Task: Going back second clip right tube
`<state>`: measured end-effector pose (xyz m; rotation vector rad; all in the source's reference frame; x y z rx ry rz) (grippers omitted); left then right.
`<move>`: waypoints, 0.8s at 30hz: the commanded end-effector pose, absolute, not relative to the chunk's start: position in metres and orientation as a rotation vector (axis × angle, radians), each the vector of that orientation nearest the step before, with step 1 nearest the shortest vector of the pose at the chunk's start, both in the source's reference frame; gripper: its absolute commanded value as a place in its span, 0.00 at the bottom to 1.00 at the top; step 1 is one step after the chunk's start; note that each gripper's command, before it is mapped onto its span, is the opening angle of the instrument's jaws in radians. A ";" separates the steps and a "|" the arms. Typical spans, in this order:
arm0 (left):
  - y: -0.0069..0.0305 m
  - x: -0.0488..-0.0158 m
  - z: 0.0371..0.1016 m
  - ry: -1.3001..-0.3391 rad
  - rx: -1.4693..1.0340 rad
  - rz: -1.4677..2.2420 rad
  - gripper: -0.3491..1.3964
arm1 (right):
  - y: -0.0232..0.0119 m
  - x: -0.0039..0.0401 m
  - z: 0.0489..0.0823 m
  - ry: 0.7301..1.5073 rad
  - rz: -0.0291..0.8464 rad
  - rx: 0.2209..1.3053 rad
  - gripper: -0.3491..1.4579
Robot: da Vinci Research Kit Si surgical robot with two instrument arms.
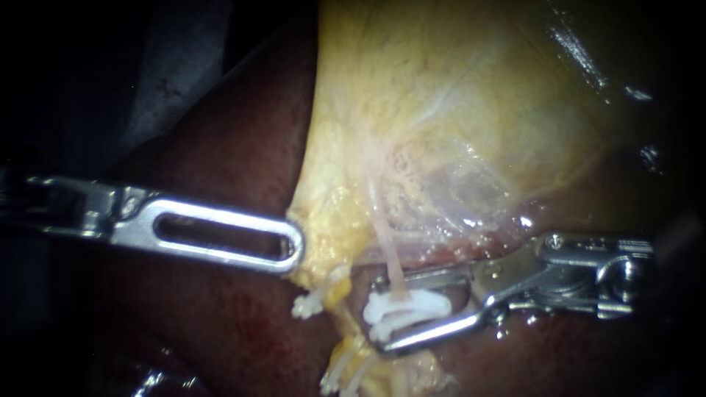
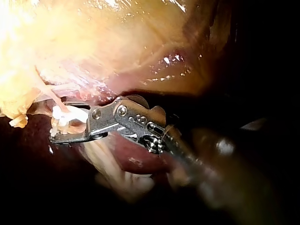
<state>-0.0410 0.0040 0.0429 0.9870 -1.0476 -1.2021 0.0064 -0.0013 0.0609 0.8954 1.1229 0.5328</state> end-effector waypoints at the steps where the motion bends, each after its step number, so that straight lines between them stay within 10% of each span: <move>1: 0.0040 -0.0410 0.0429 -1.048 0.987 -1.202 0.00 | -0.0012 0.0062 0.0609 1.123 0.534 0.894 0.48; 24: 0.0040 -0.0410 0.0429 -1.047 0.987 -1.202 0.00 | 0.0030 0.0001 0.0565 1.172 0.528 0.772 0.52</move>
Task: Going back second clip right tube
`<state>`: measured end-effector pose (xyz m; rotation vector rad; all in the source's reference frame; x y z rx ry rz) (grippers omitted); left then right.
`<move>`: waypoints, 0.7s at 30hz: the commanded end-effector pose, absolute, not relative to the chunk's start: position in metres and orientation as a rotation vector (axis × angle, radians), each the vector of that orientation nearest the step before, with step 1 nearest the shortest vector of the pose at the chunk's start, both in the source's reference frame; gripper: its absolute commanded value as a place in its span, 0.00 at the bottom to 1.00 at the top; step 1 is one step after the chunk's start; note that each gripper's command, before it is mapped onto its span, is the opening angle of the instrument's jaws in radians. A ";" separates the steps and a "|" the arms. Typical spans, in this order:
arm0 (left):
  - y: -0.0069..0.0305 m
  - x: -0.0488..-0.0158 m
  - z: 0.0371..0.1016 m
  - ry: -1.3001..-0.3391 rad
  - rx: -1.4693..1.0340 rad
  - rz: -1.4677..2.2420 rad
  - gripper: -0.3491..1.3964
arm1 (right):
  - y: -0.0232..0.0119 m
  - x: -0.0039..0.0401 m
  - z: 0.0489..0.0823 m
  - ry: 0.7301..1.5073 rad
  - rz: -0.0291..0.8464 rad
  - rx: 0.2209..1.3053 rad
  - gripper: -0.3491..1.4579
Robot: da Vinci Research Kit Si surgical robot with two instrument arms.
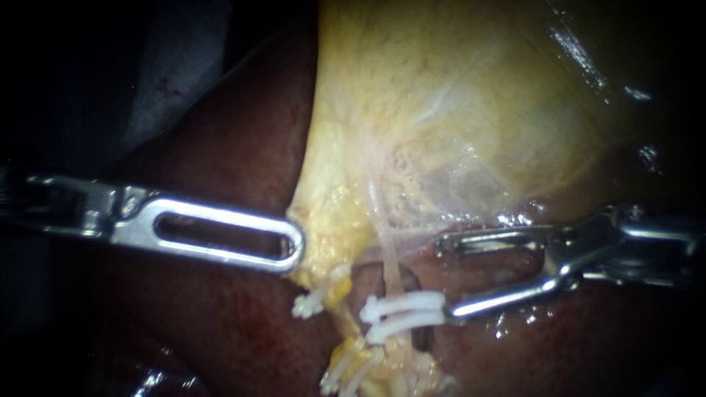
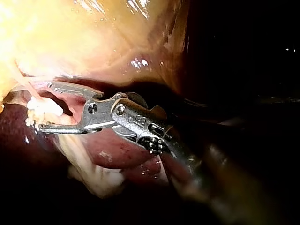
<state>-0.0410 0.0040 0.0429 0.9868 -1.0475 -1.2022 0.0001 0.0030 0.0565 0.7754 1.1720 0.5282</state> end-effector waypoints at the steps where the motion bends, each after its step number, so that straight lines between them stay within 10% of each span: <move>1: 0.0040 -0.0410 0.0429 -1.047 0.987 -1.202 0.00 | 0.0034 -0.0002 0.0562 1.174 0.530 0.768 0.52; 21: 0.0040 -0.0412 0.0431 -1.048 0.986 -1.203 0.00 | 0.0078 -0.0039 0.0516 1.196 0.522 0.671 0.52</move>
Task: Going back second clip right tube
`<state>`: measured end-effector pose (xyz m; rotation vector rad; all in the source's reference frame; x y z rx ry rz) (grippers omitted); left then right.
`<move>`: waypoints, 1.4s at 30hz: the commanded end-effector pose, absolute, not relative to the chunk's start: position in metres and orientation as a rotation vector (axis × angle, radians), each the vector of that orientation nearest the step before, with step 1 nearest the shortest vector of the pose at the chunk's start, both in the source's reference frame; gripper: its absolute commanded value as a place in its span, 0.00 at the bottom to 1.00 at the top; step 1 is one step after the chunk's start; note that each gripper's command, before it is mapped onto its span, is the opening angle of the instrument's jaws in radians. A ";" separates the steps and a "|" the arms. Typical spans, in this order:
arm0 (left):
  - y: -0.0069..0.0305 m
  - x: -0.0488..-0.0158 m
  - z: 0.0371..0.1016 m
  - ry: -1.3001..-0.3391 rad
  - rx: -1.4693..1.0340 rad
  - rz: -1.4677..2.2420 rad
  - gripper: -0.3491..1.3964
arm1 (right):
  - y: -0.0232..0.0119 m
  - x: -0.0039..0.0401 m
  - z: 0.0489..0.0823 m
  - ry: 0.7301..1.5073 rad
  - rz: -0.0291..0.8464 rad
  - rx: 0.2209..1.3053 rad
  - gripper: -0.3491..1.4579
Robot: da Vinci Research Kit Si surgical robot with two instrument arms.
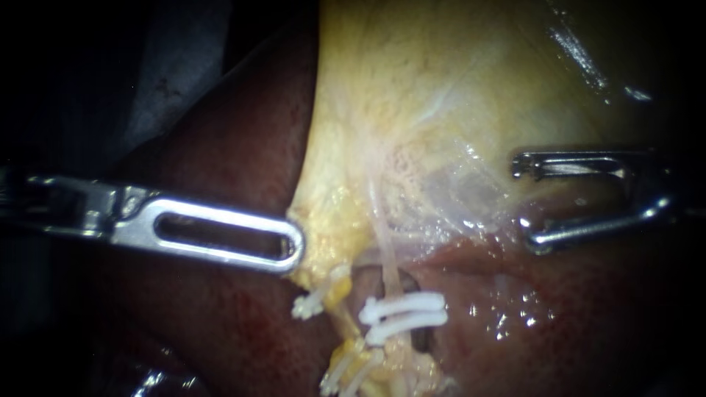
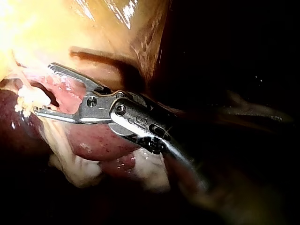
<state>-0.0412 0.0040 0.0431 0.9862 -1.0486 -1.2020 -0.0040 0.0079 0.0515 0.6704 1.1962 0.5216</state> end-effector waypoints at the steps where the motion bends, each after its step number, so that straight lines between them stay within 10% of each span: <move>1: 0.0041 -0.0412 0.0432 -1.048 0.985 -1.203 0.00 | 0.0077 -0.0039 0.0516 1.196 0.522 0.671 0.52; 42: 0.0033 -0.0474 0.0487 -1.048 0.979 -1.177 0.00 | 0.0069 -0.0033 0.0520 1.197 0.512 0.674 0.52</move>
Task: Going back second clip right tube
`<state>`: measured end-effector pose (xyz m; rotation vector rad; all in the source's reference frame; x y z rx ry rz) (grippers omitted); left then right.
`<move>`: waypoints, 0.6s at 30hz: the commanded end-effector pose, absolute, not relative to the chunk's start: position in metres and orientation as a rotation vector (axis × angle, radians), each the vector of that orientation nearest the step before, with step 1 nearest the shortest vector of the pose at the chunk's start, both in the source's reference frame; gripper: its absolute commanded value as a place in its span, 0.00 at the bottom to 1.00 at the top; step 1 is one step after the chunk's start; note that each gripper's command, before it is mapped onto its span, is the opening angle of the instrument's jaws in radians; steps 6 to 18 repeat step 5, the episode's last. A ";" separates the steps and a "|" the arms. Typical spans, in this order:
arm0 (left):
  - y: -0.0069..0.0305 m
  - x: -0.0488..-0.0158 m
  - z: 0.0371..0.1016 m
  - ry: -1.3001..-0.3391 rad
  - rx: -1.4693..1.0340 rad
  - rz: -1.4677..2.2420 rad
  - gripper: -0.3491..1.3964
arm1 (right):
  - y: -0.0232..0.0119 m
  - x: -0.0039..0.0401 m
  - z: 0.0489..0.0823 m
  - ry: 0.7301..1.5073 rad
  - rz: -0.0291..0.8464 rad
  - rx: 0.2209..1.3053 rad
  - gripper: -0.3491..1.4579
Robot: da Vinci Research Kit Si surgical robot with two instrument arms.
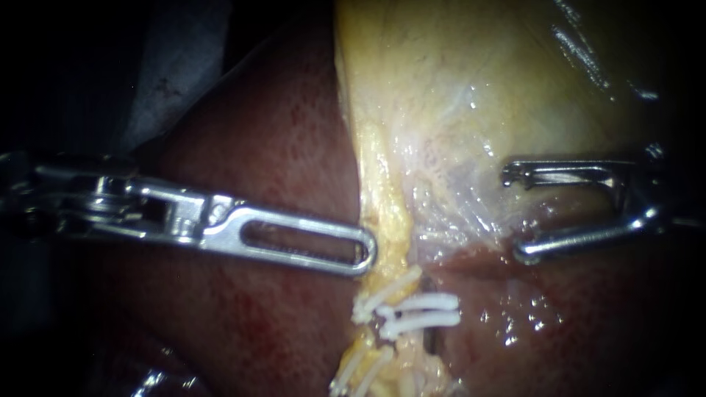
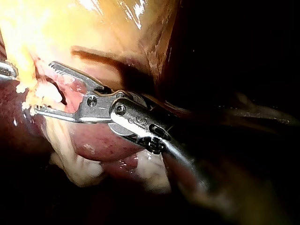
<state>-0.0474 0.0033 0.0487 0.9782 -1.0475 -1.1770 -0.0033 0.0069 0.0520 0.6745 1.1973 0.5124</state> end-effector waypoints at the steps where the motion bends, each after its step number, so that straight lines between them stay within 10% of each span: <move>1: 0.0033 -0.0474 0.0487 -1.048 0.979 -1.177 0.00 | 0.0069 -0.0033 0.0520 1.197 0.512 0.674 0.52; 18: 0.0033 -0.0475 0.0487 -1.048 0.978 -1.177 0.00 | 0.0069 -0.0033 0.0521 1.197 0.510 0.677 0.52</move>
